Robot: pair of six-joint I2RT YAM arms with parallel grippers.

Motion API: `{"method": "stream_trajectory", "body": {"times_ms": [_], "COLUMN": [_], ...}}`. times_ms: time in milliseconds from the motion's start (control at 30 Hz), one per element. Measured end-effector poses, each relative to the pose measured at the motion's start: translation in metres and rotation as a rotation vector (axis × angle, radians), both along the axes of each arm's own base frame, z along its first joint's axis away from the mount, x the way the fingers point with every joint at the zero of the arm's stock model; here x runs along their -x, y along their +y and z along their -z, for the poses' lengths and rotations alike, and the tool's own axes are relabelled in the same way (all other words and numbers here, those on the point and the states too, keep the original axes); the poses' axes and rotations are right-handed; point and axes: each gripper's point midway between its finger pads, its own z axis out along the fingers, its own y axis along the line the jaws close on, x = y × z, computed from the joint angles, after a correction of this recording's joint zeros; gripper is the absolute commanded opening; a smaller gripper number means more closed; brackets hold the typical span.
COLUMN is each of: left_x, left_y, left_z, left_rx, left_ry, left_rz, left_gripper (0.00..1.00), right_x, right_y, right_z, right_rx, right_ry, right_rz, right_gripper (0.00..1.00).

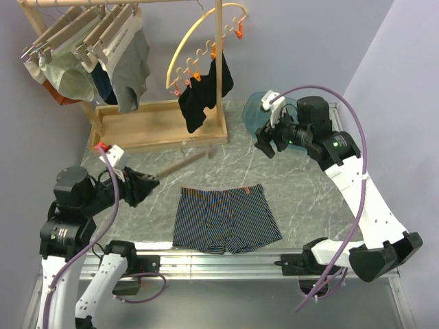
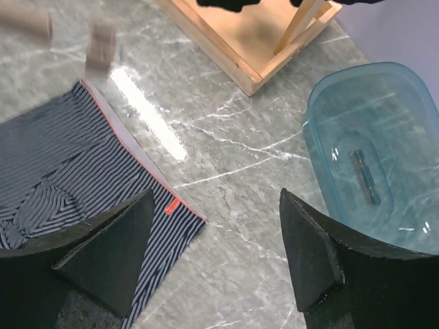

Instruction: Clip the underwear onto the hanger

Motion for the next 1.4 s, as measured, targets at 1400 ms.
{"method": "stream_trajectory", "body": {"times_ms": [1400], "left_x": [-0.079], "left_y": [-0.096], "left_z": [0.106], "left_rx": [0.499], "left_ry": [0.569], "left_rz": [0.383], "left_gripper": [0.00], "right_x": [0.027], "right_y": [0.104], "right_z": [0.109], "right_rx": [0.283], "right_ry": [-0.193], "right_rz": [-0.493], "right_gripper": [0.77]}}
